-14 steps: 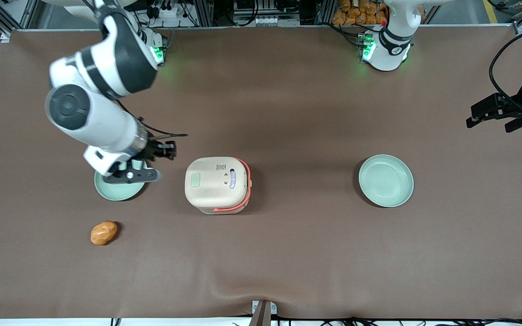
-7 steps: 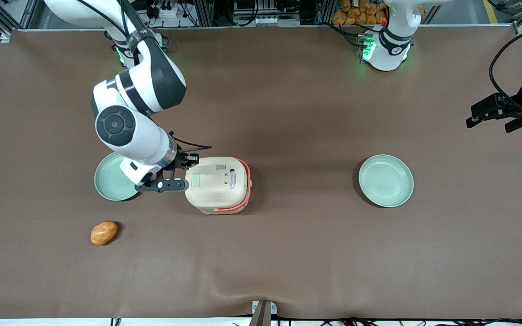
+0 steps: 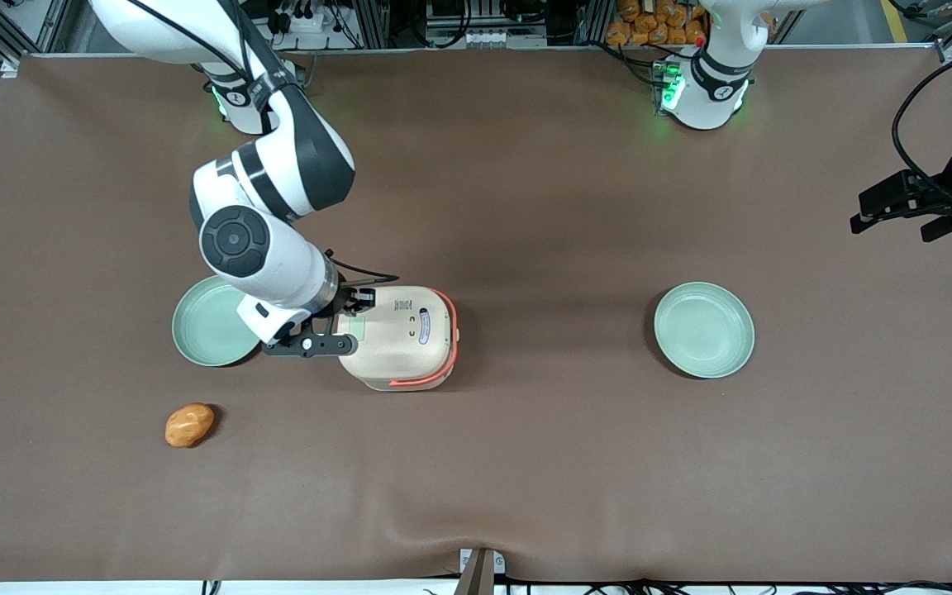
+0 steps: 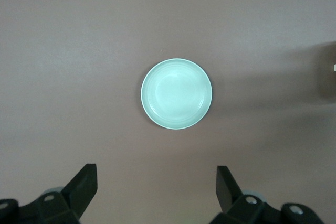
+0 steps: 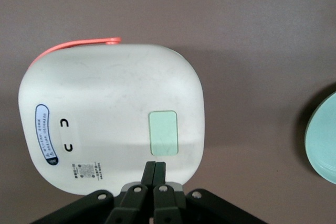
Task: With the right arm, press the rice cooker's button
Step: 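Press the lid button with the right gripper fingertips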
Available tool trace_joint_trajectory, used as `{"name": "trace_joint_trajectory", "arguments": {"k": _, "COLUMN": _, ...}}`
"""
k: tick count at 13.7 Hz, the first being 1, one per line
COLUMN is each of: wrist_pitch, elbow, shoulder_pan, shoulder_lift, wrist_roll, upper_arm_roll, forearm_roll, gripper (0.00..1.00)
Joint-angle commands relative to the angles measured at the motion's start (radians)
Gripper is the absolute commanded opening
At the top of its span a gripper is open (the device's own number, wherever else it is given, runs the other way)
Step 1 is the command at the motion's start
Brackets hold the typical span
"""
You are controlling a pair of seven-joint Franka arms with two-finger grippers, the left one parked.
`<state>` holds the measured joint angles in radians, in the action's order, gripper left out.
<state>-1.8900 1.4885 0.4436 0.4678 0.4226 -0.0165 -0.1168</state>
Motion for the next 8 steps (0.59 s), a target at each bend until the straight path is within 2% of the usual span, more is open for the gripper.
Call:
{"name": "trace_joint_trajectory", "arguments": {"k": 1, "wrist_pitch": -0.038, "elbow": 0.009, "shoulder_pan": 0.006, "shoulder_lift": 0.014, "wrist_roll": 0.013, "upper_arm_roll": 0.006, "forearm_roll": -0.012, "gripper": 0.00}}
{"name": "trace_joint_trajectory", "arguments": {"k": 4, "wrist_pitch": -0.046, "elbow": 0.018, "shoulder_pan": 0.006, "shoulder_lift": 0.018, "wrist_roll": 0.013, "upper_arm_roll": 0.006, "forearm_roll": -0.011, "gripper": 0.00}}
{"name": "trace_joint_trajectory", "arguments": {"k": 8, "wrist_pitch": -0.130, "elbow": 0.082, "shoulder_pan": 0.004, "shoulder_lift": 0.018, "wrist_roll": 0.013, "upper_arm_roll": 0.006, "forearm_roll": -0.011, "gripper": 0.00}}
